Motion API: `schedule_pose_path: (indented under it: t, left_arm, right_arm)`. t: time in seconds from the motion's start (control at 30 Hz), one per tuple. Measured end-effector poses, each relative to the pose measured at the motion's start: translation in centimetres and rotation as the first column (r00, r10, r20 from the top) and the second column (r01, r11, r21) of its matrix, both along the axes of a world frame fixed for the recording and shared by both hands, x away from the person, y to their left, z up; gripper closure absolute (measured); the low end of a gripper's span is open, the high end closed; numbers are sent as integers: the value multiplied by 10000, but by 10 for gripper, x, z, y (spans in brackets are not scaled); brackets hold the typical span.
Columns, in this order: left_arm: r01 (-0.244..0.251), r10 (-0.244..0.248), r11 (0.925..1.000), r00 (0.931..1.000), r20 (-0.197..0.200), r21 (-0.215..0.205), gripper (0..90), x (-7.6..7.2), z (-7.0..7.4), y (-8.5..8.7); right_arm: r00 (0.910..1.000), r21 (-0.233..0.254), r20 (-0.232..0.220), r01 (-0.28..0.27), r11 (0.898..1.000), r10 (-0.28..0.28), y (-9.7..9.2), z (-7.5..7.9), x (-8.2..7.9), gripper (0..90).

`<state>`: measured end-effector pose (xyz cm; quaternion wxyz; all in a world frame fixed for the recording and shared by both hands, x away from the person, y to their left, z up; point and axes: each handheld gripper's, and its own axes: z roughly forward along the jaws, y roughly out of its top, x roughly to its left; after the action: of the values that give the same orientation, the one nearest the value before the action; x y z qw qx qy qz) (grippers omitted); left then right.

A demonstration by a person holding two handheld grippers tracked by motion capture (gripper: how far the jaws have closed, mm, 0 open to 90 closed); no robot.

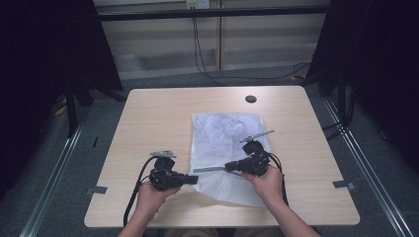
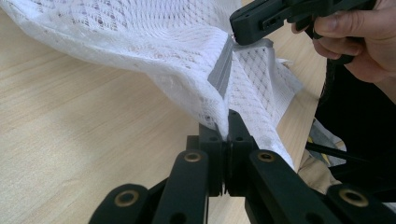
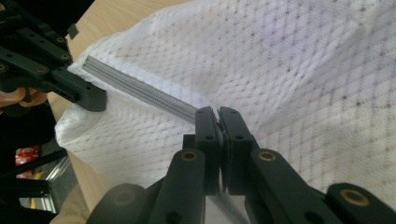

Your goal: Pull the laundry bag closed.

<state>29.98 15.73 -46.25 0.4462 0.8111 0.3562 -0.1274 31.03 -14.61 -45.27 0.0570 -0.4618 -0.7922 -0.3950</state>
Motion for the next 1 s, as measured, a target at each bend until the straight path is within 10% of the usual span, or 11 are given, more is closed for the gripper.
schedule_pose_path:
  t: [1.0]
  left_arm:
    - [-320,319,9995,9994,-96,-42,888,1,0,9]
  right_arm:
    - [9994,-195,-77,329,9993,-331,-24,-3,-2,871]
